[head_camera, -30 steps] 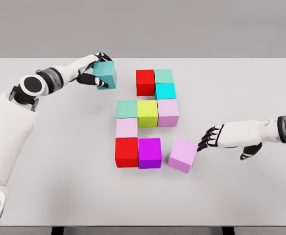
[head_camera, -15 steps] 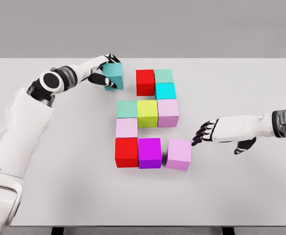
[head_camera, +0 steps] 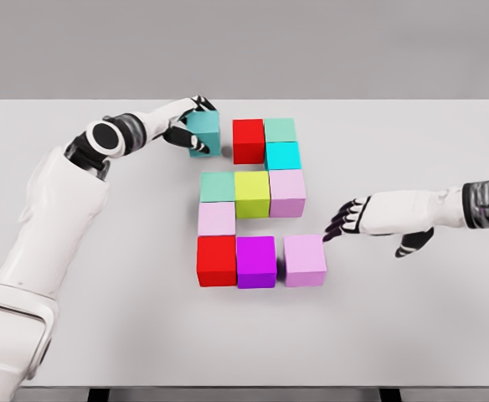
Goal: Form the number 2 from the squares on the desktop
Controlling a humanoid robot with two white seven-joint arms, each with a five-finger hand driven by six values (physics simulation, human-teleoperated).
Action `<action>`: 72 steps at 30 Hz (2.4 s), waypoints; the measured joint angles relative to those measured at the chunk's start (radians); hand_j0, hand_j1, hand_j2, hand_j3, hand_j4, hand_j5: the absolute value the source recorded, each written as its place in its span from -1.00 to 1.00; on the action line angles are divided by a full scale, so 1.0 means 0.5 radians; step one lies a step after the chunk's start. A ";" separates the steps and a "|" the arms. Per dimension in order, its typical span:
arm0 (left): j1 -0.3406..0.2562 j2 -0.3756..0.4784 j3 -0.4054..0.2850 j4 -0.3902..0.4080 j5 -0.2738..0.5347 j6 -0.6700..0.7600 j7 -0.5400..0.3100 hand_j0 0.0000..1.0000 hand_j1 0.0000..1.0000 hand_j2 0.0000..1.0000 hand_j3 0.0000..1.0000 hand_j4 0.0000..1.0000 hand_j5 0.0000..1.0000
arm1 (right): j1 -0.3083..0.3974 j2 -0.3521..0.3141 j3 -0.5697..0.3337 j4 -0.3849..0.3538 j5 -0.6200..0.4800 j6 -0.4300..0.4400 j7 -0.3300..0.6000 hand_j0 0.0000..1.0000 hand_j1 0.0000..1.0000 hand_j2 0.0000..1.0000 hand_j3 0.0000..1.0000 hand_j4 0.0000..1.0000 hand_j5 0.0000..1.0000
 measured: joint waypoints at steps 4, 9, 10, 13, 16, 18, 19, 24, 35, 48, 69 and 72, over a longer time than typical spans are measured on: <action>-0.021 -0.011 0.002 0.018 -0.016 0.001 0.000 -0.39 -0.39 -0.39 -0.39 -0.39 -0.39 | -0.003 -0.014 -0.007 0.014 -0.003 0.000 0.000 1.00 1.00 1.00 1.00 1.00 1.00; -0.052 -0.025 0.001 0.082 -0.028 0.001 0.002 -0.39 -0.39 -0.39 -0.39 -0.39 -0.39 | 0.049 -0.138 -0.006 -0.107 -0.003 0.000 0.000 1.00 1.00 1.00 1.00 1.00 1.00; -0.061 -0.027 0.001 0.095 -0.028 0.000 0.002 -0.38 -0.38 -0.38 -0.38 -0.38 -0.38 | 0.068 -0.175 -0.006 -0.146 -0.002 0.000 0.000 1.00 1.00 1.00 1.00 1.00 1.00; -0.064 -0.035 -0.003 0.117 -0.030 -0.001 0.003 -0.38 -0.38 -0.38 -0.38 -0.38 -0.38 | 0.098 -0.238 -0.003 -0.222 0.000 0.000 0.000 1.00 1.00 1.00 1.00 1.00 1.00; -0.061 -0.044 -0.004 0.126 -0.029 -0.008 0.003 -0.37 -0.37 -0.37 -0.37 -0.37 -0.37 | 0.098 -0.254 0.008 -0.251 0.006 0.000 0.000 1.00 1.00 1.00 1.00 1.00 1.00; -0.061 -0.048 -0.005 0.128 -0.030 -0.011 0.003 -0.37 -0.37 -0.37 -0.37 -0.37 -0.37 | 0.101 -0.258 0.014 -0.258 0.011 0.000 0.000 1.00 1.00 1.00 1.00 1.00 1.00; -0.061 -0.050 -0.006 0.129 -0.030 -0.012 0.004 -0.37 -0.37 -0.37 -0.37 -0.37 -0.37 | 0.101 -0.257 0.016 -0.259 0.014 0.000 0.000 1.00 1.00 1.00 1.00 1.00 1.00; -0.064 -0.058 -0.008 0.130 -0.037 -0.017 0.005 -0.37 -0.37 -0.37 -0.37 -0.37 -0.37 | 0.114 -0.255 0.021 -0.263 0.020 0.000 0.000 1.00 1.00 1.00 1.00 1.00 1.00; -0.071 -0.070 -0.008 0.137 -0.046 -0.018 0.006 -0.22 -0.22 -0.22 -0.22 -0.22 -0.22 | 0.117 -0.241 0.025 -0.262 0.024 0.000 0.000 1.00 1.00 1.00 1.00 1.00 1.00; -0.080 -0.082 -0.008 0.163 -0.040 -0.033 0.008 0.22 0.22 0.22 0.22 0.22 0.22 | 0.098 -0.144 0.028 -0.202 0.067 0.000 0.000 1.00 1.00 1.00 1.00 1.00 1.00; -0.077 -0.085 0.000 0.164 -0.041 -0.034 0.007 0.74 0.74 0.74 0.74 0.74 0.74 | 0.083 -0.075 0.031 -0.159 0.080 0.000 0.000 1.00 1.00 1.00 1.00 1.00 1.00; -0.077 -0.085 0.000 0.164 -0.041 -0.034 0.007 0.76 0.76 0.76 0.76 0.76 0.76 | 0.064 -0.070 0.030 -0.106 0.084 0.000 0.000 1.00 1.00 1.00 1.00 1.00 1.00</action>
